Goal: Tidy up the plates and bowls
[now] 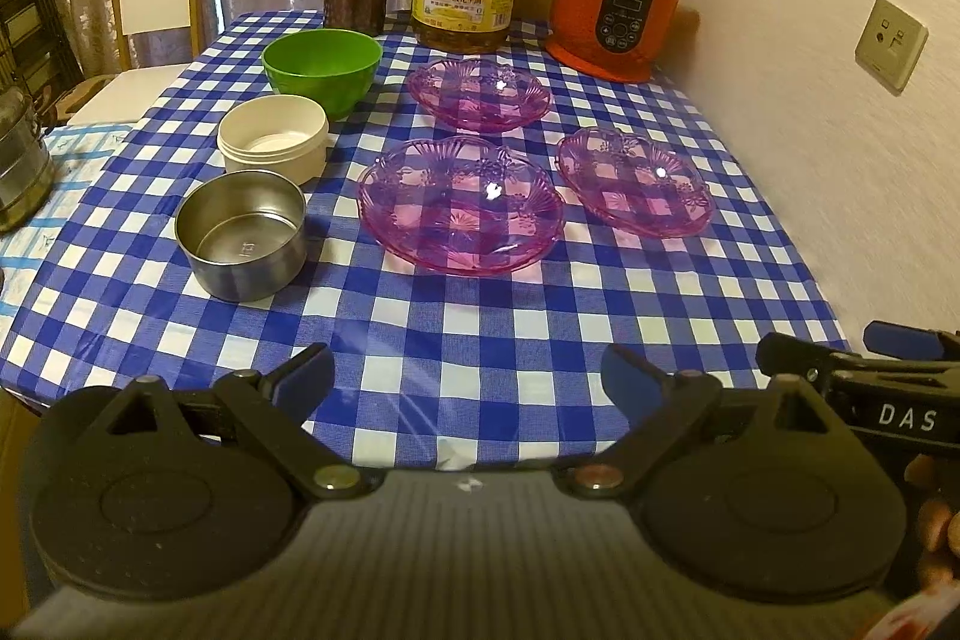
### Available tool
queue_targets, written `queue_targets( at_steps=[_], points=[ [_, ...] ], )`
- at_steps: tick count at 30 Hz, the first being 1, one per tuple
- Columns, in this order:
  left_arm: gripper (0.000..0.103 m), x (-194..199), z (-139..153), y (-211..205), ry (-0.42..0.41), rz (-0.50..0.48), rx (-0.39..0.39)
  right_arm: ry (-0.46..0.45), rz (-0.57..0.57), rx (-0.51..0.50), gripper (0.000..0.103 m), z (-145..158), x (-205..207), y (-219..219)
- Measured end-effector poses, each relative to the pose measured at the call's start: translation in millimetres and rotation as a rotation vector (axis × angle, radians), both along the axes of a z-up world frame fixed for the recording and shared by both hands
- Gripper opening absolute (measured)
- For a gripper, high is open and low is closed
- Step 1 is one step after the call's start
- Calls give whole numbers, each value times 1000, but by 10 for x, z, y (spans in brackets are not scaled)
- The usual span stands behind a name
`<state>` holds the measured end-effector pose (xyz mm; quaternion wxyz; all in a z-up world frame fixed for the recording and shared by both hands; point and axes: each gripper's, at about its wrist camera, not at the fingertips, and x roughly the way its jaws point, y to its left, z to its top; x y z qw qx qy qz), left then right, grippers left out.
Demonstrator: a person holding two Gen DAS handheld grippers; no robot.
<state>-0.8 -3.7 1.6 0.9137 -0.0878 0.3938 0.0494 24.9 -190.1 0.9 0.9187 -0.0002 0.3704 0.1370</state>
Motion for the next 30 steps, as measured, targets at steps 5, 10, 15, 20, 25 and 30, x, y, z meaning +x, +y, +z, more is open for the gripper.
queue_targets(
  at_steps=[5,10,15,20,25,30],
  points=[
    [95,-3,-3,-3,-1,-1,-2,-1,0,0,103,-2,-2,3],
    [95,-2,-2,-8,0,-1,-1,-1,0,1,103,-1,1,-10],
    [95,1,1,-5,0,1,-2,3,-3,2,103,-4,14,-25],
    [95,0,0,-7,0,1,-2,3,-3,2,103,-6,13,-24],
    [95,-3,-2,-11,0,0,-3,3,-2,2,103,-7,13,-25],
    [95,-1,-3,-7,-1,0,-1,2,-2,2,103,-9,10,-16]
  ],
)
